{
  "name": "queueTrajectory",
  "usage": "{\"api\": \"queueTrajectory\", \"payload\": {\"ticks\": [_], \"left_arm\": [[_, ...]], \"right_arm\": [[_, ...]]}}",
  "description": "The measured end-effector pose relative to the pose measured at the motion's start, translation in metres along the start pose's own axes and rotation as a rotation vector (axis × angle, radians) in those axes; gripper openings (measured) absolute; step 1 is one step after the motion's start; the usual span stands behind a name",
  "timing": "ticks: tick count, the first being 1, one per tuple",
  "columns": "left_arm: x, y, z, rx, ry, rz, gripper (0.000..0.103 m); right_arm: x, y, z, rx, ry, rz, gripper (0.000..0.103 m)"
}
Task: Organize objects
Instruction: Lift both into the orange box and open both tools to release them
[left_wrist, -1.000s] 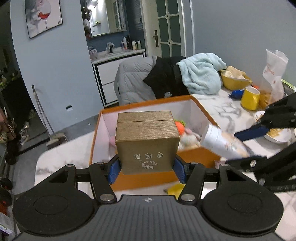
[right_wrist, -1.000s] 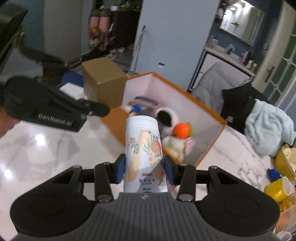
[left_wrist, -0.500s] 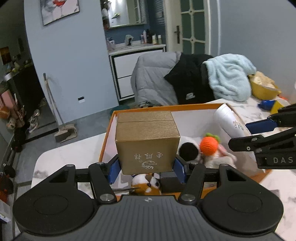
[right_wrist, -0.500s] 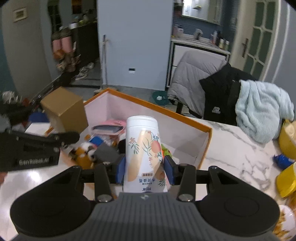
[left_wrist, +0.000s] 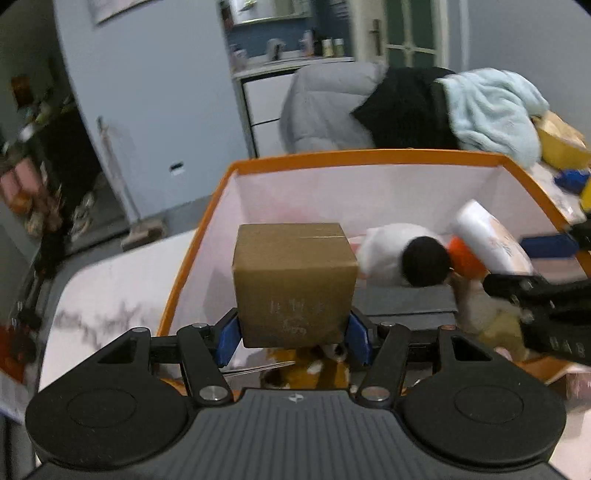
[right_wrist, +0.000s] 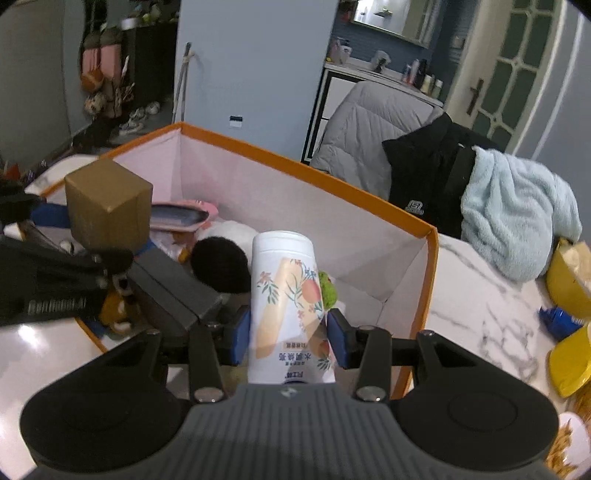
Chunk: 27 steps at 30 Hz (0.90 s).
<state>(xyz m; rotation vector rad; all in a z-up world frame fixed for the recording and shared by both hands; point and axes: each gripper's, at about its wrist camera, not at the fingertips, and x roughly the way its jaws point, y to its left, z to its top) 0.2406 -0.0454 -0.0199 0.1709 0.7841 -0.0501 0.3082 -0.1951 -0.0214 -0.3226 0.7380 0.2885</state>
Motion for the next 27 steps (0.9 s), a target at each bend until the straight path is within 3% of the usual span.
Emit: {"api": "queueTrajectory", "payload": {"ticks": [6, 17, 19, 20, 21, 22, 27], "left_arm": [[-0.008, 0.001, -0.005, -0.011, 0.125, 0.024, 0.069], [-0.029, -0.016, -0.017, -0.019, 0.254, 0.035, 0.07], [-0.031, -0.017, -0.018, -0.003, 0.247, 0.028, 0.075], [-0.032, -0.017, -0.019, 0.001, 0.237, 0.03, 0.081], [-0.035, -0.016, -0.019, 0.0, 0.214, 0.036, 0.085], [-0.039, -0.016, -0.02, 0.006, 0.192, 0.04, 0.092], [-0.06, -0.017, -0.016, 0.035, 0.128, 0.03, 0.094]], "right_arm": [[0.006, -0.015, -0.003, 0.002, 0.083, 0.085, 0.041], [-0.005, -0.008, -0.017, -0.101, 0.146, 0.074, 0.041], [-0.009, -0.006, -0.019, -0.11, 0.144, 0.059, 0.054], [-0.012, -0.004, -0.02, -0.117, 0.131, 0.044, 0.067], [-0.016, -0.003, -0.021, -0.123, 0.119, 0.034, 0.07], [-0.018, -0.002, -0.022, -0.126, 0.111, 0.029, 0.07], [-0.039, 0.001, -0.021, -0.097, 0.072, 0.041, 0.071]]}}
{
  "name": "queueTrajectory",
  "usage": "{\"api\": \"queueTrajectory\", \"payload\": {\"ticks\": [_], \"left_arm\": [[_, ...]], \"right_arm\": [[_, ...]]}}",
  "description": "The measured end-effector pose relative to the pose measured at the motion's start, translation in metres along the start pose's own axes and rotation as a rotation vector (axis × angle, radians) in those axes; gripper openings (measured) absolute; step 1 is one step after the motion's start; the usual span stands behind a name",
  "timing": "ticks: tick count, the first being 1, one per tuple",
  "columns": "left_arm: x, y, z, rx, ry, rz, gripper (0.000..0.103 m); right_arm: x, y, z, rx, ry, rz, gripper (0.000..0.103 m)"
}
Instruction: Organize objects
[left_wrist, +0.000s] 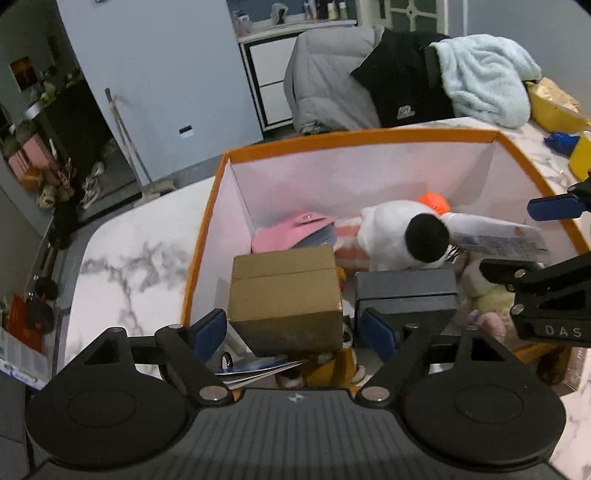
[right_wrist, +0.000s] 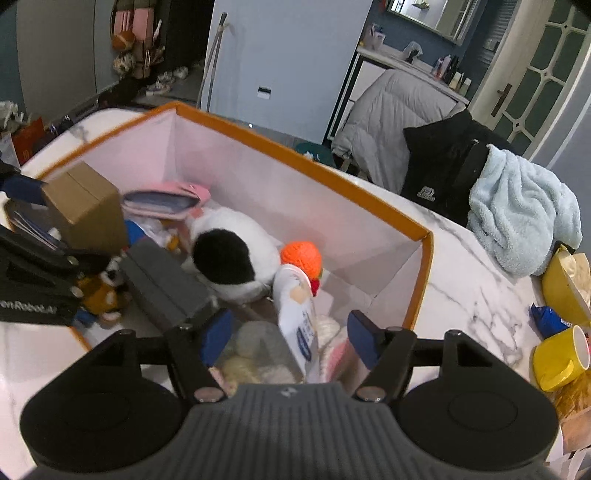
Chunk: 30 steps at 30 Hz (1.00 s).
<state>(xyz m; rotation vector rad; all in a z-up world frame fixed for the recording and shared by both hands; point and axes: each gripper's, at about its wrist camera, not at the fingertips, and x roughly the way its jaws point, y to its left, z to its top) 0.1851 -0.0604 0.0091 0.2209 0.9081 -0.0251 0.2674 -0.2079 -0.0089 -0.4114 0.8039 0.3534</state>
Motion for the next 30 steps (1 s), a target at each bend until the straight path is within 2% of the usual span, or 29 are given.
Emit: {"api": "queueTrajectory", "payload": {"ticks": [9, 22, 30], "left_arm": [[-0.043, 0.021, 0.007, -0.037, -0.107, 0.016, 0.095], [-0.078, 0.044, -0.016, -0.082, -0.161, 0.023, 0.095], [-0.083, 0.035, -0.046, -0.063, -0.174, -0.028, 0.095]], "right_arm": [[-0.046, 0.012, -0.001, 0.01, -0.077, 0.031, 0.071], [-0.095, 0.007, -0.021, 0.051, -0.136, 0.05, 0.072], [-0.117, -0.013, -0.043, 0.077, -0.151, 0.029, 0.073]]}}
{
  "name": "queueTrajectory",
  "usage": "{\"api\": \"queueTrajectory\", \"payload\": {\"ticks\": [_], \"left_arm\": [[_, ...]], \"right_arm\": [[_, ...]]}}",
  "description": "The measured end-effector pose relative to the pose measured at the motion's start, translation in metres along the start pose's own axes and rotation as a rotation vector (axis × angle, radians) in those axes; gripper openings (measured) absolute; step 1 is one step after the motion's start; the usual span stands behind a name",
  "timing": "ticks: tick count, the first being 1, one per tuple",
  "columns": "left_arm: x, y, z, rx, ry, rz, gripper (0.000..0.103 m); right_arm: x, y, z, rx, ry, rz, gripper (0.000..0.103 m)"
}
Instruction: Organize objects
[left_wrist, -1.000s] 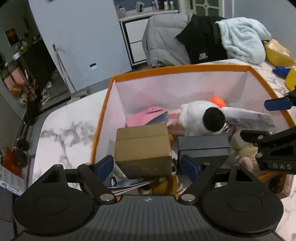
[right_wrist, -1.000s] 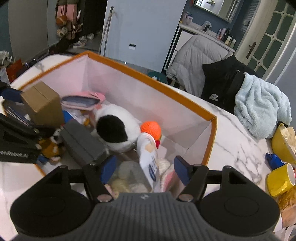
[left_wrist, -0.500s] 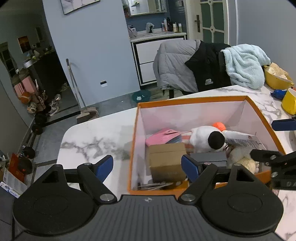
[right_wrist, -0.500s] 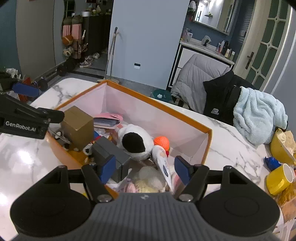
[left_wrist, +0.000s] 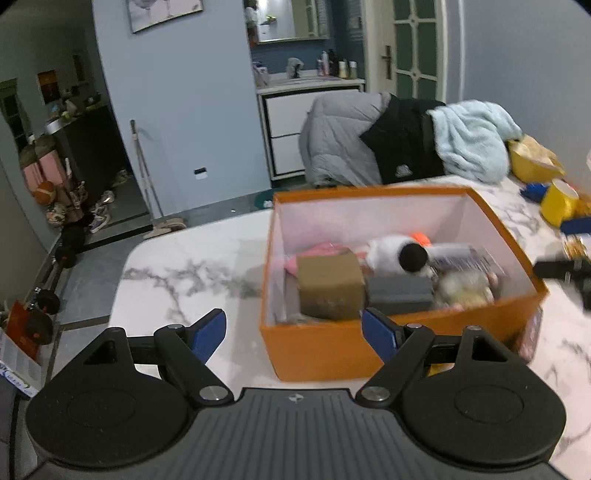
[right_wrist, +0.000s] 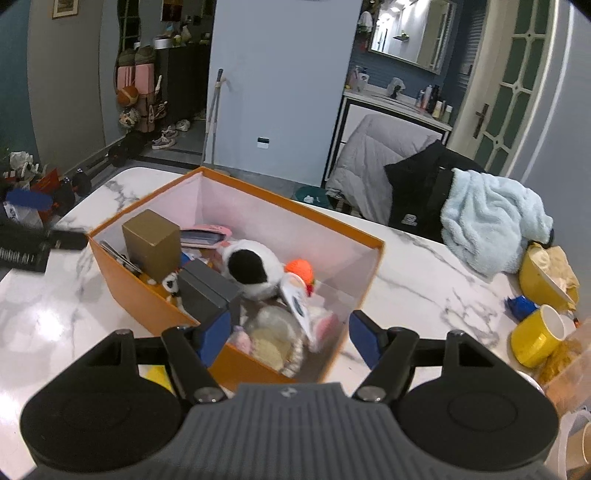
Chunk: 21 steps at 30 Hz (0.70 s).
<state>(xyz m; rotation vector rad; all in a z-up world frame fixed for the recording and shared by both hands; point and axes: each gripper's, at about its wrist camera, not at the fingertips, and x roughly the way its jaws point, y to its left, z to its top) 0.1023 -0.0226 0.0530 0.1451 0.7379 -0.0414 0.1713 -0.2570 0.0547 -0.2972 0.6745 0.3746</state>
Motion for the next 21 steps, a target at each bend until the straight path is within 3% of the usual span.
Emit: {"api": "queueTrajectory", "payload": {"ticks": [13, 21], "left_arm": [[0.02, -0.04, -0.046, 0.048, 0.052, -0.083, 0.095], [0.042, -0.069, -0.065, 0.111, 0.097, -0.104, 0.095]], "right_arm": [[-0.01, -0.027, -0.027, 0.016, 0.035, -0.018, 0.076], [0.014, -0.029, -0.042, -0.04, 0.11, 0.003, 0.078]]}}
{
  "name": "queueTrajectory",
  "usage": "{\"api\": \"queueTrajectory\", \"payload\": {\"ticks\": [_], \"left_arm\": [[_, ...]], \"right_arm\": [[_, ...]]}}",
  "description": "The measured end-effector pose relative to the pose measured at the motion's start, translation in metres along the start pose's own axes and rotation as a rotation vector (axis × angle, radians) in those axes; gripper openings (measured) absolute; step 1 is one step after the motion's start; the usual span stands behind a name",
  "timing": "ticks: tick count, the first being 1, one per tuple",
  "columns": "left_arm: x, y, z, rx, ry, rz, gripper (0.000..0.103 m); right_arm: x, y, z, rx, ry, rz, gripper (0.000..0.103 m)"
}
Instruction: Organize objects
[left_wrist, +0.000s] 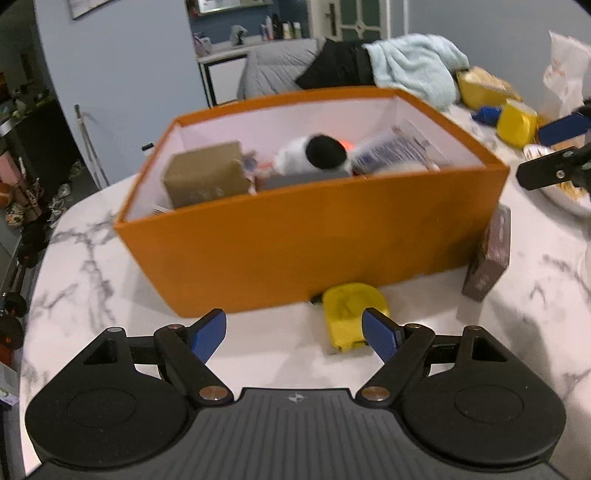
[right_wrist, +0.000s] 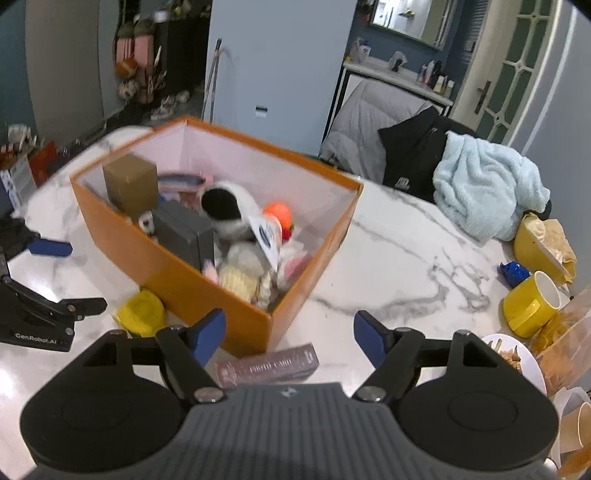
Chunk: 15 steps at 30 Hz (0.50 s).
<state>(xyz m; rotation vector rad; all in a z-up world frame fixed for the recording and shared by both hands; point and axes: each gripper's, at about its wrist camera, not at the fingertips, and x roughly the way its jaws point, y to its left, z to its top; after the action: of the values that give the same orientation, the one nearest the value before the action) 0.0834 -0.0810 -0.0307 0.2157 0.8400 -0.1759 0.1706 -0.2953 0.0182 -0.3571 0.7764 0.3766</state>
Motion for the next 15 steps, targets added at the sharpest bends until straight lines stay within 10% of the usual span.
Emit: {"api": "queueTrajectory", "payload": {"ticks": [15], "left_arm": [[0.036, -0.024, -0.001, -0.013, 0.059, -0.064, 0.095]], "right_arm": [[0.048, 0.0, -0.02, 0.02, 0.141, 0.044, 0.08]]}}
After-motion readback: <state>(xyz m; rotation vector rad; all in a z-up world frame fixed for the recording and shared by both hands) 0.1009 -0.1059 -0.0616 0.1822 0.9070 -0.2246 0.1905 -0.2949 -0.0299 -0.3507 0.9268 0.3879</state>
